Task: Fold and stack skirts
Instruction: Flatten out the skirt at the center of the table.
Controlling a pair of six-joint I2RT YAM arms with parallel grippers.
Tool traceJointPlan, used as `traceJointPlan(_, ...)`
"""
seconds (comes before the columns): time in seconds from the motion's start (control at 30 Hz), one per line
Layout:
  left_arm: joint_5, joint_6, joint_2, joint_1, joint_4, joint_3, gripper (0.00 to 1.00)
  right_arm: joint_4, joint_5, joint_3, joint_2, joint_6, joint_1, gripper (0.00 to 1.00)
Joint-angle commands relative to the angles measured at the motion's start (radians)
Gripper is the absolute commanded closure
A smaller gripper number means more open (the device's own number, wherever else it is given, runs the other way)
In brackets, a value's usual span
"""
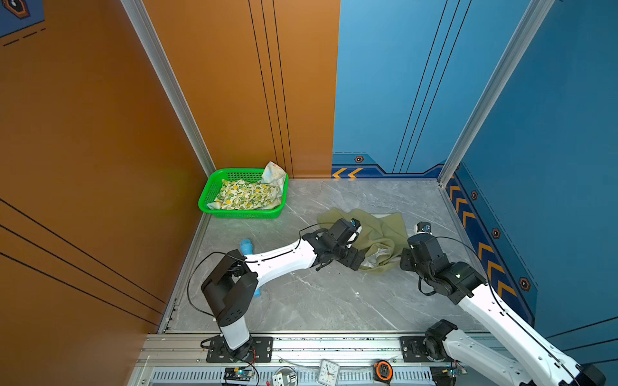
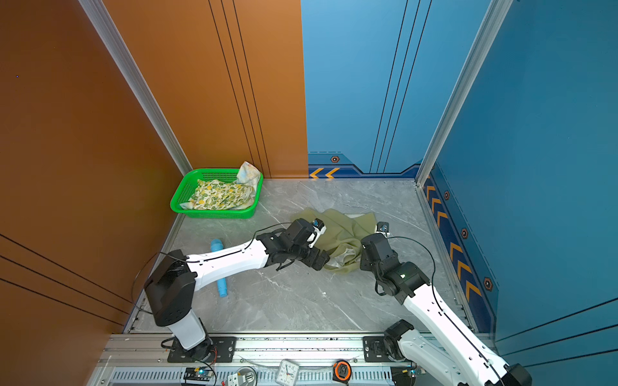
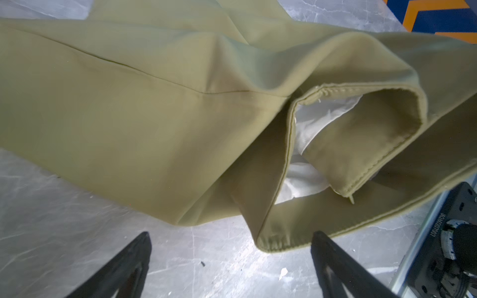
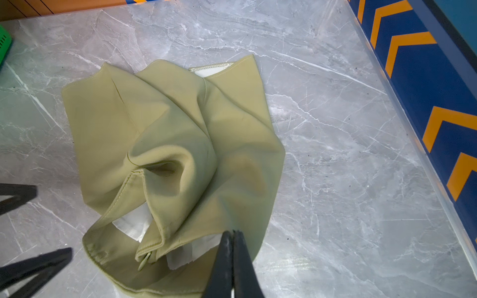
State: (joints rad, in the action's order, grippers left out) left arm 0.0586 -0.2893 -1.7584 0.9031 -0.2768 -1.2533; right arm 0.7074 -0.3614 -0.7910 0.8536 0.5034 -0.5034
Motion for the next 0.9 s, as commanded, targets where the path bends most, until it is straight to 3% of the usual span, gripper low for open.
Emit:
traceJointPlan(0.0,0.030,-0.005,-0.060,0.025,0.050,-0.067,0.04,0.008,0.016,0.013,-0.020,0.020,0.010,1.00)
traceJointPlan(0.17,0.011,-0.001,-0.175,0.035,0.056,-0.175,0.13,0.003,0.015,0.010,-0.027,0.021,0.013,1.00)
traceJointPlan(0.3,0.034,0.005,-0.259,0.035,0.074,-0.284,0.32,0.002,0.012,0.004,-0.032,0.021,0.014,1.00)
traceJointPlan(0.37,0.058,0.021,-0.307,0.039,0.079,-0.342,0.53,0.003,0.007,-0.005,-0.033,0.019,0.018,1.00)
traceJointPlan(0.43,0.060,0.022,-0.329,0.032,0.079,-0.381,0.82,0.003,0.005,-0.019,-0.032,0.009,0.026,1.00)
traceJointPlan(0.5,0.056,0.021,-0.319,0.014,0.069,-0.403,1.00,0.005,0.008,-0.036,-0.028,-0.001,0.039,1.00)
traceJointPlan(0.87,-0.111,0.046,0.018,-0.182,-0.121,-0.391,1.00,0.038,-0.001,-0.255,0.025,-0.080,0.107,1.00)
